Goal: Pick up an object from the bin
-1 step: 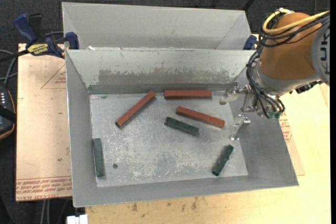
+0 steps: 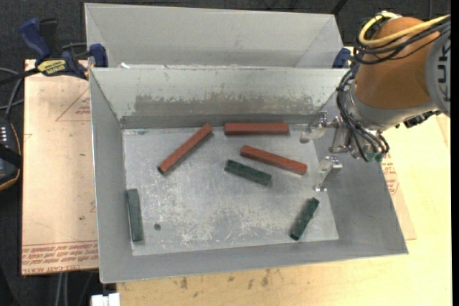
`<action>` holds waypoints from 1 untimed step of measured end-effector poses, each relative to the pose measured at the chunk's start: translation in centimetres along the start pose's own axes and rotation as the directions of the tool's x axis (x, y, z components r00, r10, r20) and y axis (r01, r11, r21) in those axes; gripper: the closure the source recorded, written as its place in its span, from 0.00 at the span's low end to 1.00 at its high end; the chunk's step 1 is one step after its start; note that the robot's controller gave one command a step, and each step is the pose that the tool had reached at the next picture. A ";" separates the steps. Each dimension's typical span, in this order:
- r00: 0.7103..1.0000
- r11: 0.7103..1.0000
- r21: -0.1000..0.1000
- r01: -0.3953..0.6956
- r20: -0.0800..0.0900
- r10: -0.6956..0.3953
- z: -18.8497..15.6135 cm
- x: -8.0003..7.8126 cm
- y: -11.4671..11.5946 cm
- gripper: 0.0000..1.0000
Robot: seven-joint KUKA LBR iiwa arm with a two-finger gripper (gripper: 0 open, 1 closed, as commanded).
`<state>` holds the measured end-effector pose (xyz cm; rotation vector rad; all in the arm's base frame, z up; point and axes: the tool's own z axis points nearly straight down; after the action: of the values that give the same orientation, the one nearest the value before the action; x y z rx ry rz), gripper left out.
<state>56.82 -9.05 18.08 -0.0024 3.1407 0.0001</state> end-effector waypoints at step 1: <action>0.999 1.000 0.002 0.026 0.027 -0.026 9.9 -3.6 -0.1 1.00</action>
Offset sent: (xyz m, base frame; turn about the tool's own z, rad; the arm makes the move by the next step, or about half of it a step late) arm 0.0000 0.0000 0.0000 0.0000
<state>60.44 -9.18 8.13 -0.0428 3.1130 -0.0022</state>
